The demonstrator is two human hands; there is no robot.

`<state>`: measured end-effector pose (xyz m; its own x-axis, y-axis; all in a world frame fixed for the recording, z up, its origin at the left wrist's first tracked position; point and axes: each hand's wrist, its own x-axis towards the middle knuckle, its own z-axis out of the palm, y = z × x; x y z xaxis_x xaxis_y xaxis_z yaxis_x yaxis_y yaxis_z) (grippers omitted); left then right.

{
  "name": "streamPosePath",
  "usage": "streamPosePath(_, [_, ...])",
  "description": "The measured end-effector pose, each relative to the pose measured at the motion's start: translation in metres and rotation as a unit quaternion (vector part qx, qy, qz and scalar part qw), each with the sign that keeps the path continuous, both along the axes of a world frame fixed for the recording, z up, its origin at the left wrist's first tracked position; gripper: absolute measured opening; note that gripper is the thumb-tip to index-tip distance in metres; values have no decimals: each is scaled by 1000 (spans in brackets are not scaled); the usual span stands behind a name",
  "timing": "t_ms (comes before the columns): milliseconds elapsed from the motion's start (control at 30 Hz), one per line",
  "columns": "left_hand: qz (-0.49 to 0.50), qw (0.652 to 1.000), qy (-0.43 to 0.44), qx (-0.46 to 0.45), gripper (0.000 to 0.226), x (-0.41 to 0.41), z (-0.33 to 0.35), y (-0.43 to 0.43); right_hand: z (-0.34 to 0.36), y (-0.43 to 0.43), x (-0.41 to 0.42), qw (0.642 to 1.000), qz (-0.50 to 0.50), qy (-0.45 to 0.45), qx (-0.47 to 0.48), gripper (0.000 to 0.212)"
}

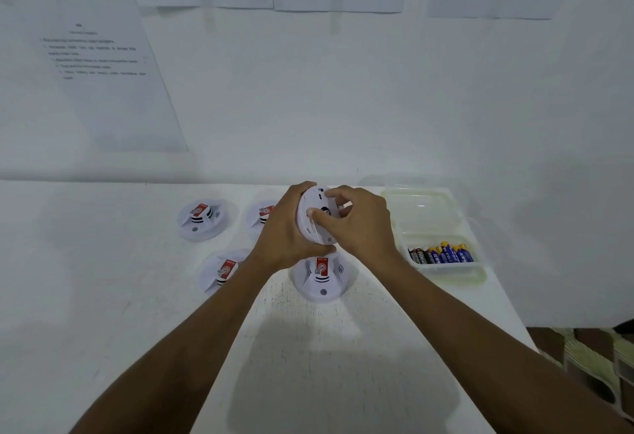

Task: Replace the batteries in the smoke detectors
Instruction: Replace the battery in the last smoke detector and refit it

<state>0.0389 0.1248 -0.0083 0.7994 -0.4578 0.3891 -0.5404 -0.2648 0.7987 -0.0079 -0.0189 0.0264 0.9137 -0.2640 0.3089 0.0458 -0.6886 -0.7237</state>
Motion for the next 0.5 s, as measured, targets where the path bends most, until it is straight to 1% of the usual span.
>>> streamPosePath(133, [8, 1000, -10, 0, 90, -1, -1, -1, 2, -5, -4, 999, 11, 13, 38, 41])
streamPosePath(167, [12, 1000, -9, -6, 95, -1, -1, 0, 3, -7, -4, 997, 20, 22, 65, 36])
streamPosePath(233, [21, 1000, -13, -11, 98, 1, 1, 0, 6, -9, -5, 985, 54, 52, 153, 31])
streamPosePath(267, [28, 999, -23, -1, 94, 3, 1, -1, 9, -8, -6, 976, 73, 68, 195, 35])
streamPosePath(300, [36, 999, -32, 15, 89, 5, 1, -2, 10, -7, -6, 970, 87, 79, 212, 43])
streamPosePath(333, [42, 998, -32, 27, 88, 5, 2, -4, 12, -6, -6, 970, 96, 85, 205, 48])
streamPosePath(367, [40, 998, -18, 36, 90, 5, 4, -5, 14, -6, -7, 974, 102, 84, 186, 46])
streamPosePath(433, [25, 999, 20, 39, 98, 2, 7, -4, 18, -10, -8, 977, 104, 72, 172, 31])
streamPosePath(467, [15, 999, 43, 30, 100, 0, 7, -1, 19, -14, -7, 974, 105, 66, 188, 24])
streamPosePath(500, [2, 997, 70, 12, 96, -2, 9, 3, 20, -20, -7, 971, 107, 64, 204, 17])
